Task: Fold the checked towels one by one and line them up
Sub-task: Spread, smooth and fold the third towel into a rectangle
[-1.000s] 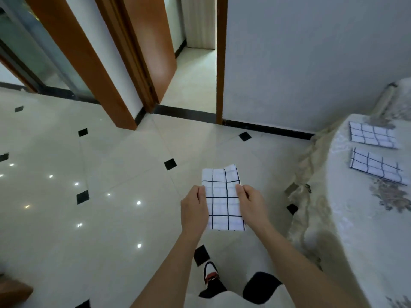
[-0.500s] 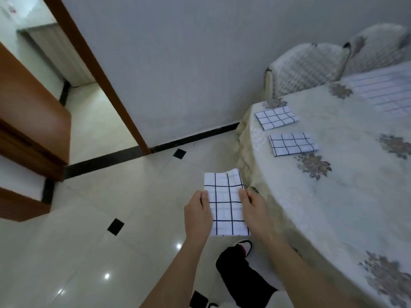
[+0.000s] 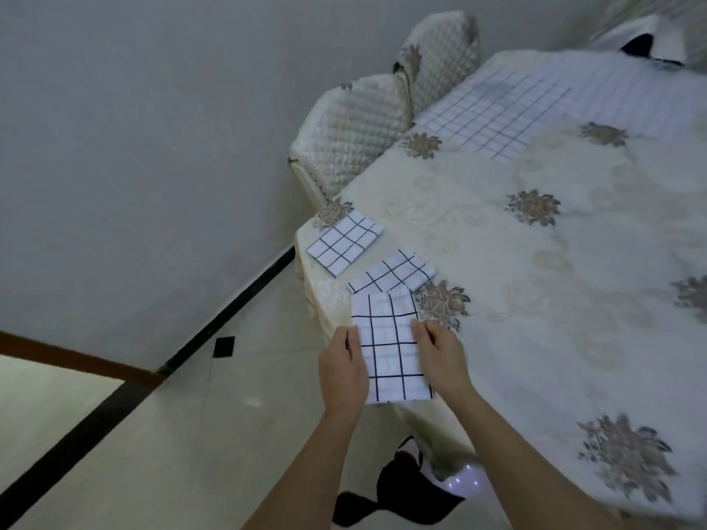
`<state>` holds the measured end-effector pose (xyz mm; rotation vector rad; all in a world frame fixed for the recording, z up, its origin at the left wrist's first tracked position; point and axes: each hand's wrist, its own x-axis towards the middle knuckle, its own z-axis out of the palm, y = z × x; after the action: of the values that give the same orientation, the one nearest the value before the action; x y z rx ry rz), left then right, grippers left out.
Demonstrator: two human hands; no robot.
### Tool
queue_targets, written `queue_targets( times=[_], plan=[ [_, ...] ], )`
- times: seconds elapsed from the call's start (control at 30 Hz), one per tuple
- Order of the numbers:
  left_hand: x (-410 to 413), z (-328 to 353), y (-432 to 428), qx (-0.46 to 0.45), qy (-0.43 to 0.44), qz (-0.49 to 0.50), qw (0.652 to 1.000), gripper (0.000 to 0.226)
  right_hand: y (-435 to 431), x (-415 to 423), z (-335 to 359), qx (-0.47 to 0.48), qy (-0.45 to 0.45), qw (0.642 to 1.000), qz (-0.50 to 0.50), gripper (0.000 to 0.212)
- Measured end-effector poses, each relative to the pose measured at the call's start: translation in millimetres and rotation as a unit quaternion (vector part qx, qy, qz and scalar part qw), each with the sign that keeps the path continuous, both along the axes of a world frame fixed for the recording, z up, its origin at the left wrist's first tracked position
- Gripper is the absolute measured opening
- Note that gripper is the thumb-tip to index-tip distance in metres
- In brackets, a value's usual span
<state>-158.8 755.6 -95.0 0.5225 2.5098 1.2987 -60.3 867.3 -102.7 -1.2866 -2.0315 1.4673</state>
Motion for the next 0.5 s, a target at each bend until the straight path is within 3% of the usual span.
queue_targets(
  times=[0.5],
  plan=[
    [12.0, -40.8, 114.1, -0.079, -0.046, -0.281, 0.955, 0.037, 50.5, 70.2, -26.1, -0.057, -0.102, 0.961, -0.249, 0.044]
  ],
)
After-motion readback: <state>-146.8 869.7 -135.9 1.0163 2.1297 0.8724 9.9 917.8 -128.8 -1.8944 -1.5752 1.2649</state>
